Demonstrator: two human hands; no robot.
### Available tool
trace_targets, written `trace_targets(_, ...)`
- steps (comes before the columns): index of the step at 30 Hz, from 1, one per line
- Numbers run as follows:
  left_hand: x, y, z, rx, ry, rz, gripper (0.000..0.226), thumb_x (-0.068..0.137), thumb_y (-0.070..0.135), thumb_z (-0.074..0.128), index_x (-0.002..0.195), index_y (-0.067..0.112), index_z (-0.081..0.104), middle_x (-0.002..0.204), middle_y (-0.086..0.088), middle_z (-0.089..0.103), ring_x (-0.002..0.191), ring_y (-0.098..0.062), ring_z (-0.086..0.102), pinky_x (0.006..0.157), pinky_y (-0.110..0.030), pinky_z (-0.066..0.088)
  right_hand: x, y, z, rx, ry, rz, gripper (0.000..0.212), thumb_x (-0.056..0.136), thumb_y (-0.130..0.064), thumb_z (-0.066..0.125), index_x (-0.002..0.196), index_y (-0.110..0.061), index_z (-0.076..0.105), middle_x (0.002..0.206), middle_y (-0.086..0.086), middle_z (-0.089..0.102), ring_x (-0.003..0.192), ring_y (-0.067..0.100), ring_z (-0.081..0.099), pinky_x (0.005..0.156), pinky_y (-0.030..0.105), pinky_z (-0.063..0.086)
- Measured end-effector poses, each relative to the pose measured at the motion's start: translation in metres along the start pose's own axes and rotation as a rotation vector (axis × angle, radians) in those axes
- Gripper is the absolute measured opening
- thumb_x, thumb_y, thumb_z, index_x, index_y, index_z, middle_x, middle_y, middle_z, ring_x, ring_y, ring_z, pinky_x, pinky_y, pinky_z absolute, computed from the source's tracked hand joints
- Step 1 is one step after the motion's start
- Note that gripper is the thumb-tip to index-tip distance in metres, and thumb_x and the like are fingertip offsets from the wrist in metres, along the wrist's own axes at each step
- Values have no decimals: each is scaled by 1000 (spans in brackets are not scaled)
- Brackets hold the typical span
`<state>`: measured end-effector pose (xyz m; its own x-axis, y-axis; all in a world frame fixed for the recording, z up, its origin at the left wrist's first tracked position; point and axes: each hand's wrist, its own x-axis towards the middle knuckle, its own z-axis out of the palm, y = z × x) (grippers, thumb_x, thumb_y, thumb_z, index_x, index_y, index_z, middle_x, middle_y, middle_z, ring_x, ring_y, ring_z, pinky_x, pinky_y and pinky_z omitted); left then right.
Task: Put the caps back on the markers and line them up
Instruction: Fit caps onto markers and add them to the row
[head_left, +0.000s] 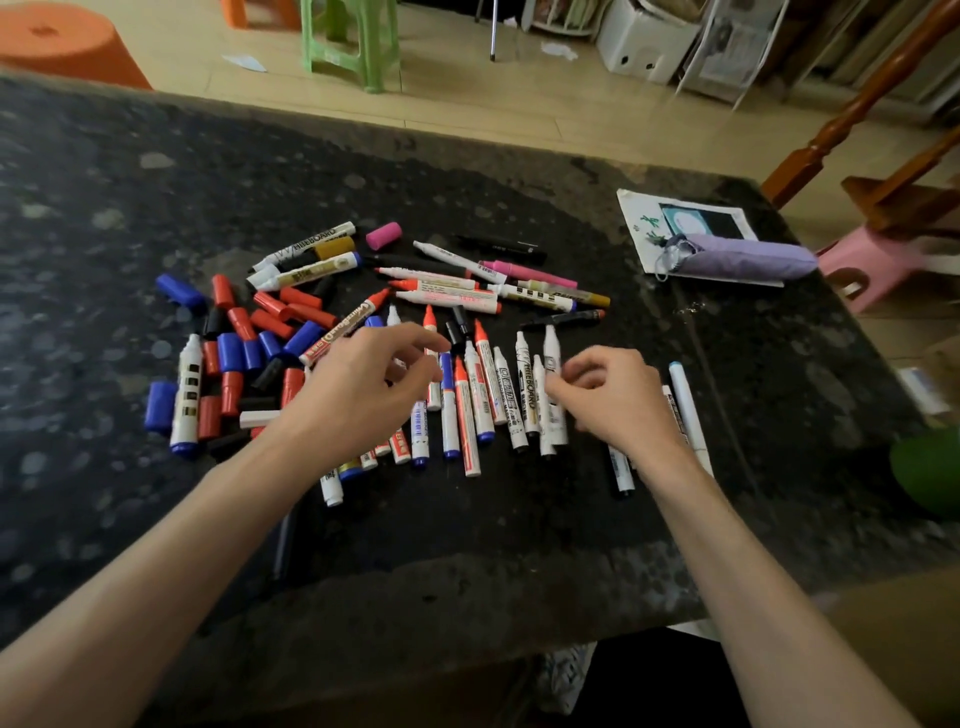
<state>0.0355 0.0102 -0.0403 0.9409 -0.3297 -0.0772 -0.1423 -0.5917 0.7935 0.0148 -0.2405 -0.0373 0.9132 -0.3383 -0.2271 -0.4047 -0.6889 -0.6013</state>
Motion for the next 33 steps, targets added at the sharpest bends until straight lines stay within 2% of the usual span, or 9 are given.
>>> trace_targets(3,-2,4,7,-24,-142,10,34,99,49,54,128,34,63,107,17,69,96,2,67,80,-24,55,-14,-26,8,416,-233,25,18,92,-31,77,101,-16,74,84,1,80,55,13,60,45,14,40)
trace_targets(9,-3,-3,3,9,-59,-3,13,103,31,57,95,29,67,77,13,71,64,4,67,62,-28,54,-20,-60,37,498,-480,-26,24,94,-38,75,108,-18,76,93,4,80,63,12,65,47,15,38)
trace_targets(12,-2,-14,-15,104,2,-118,18,104,28,56,90,24,67,66,12,66,56,0,62,58,-27,47,-1,-64,41,406,-276,-122,11,95,-31,75,103,-26,78,91,-6,79,72,2,67,61,18,50)
trace_targets(16,-8,-22,-31,183,25,-153,13,104,30,55,113,26,63,81,14,68,63,-5,62,57,-26,41,30,-57,59,-143,88,-350,21,93,-26,75,113,-30,73,102,-13,65,92,4,62,83,28,57)
trace_targets(19,-12,-25,-41,212,33,-156,35,103,34,56,137,29,59,79,15,61,69,-8,59,60,-29,41,39,-59,69,-339,63,-414,36,94,-28,73,130,-32,67,124,-5,55,121,14,53,92,27,47)
trace_targets(24,-17,-34,-55,196,44,-116,30,102,45,53,121,28,69,96,10,72,87,-13,67,76,-36,50,44,-63,78,-525,34,-448,47,97,-31,70,143,-31,60,138,1,48,134,20,42,105,38,48)
trace_targets(27,-18,-34,-58,248,62,-149,38,103,47,49,131,28,66,116,7,71,107,-16,65,85,-31,35,46,-67,79,-546,46,-439,43,95,-32,73,137,-29,64,135,1,51,133,21,43,103,38,46)
trace_targets(29,-18,-33,-59,253,62,-142,37,104,48,47,128,28,66,106,10,71,98,-12,65,78,-26,31,45,-71,76,-507,85,-427,38,95,-35,73,131,-27,65,130,-1,54,129,18,47,101,36,46)
trace_targets(33,-18,-33,-58,215,21,-84,35,101,51,48,124,33,69,97,14,72,86,-8,67,76,-38,55,30,-75,62,44,-74,-311,26,99,-23,68,121,-36,62,112,-15,64,104,4,66,89,27,57)
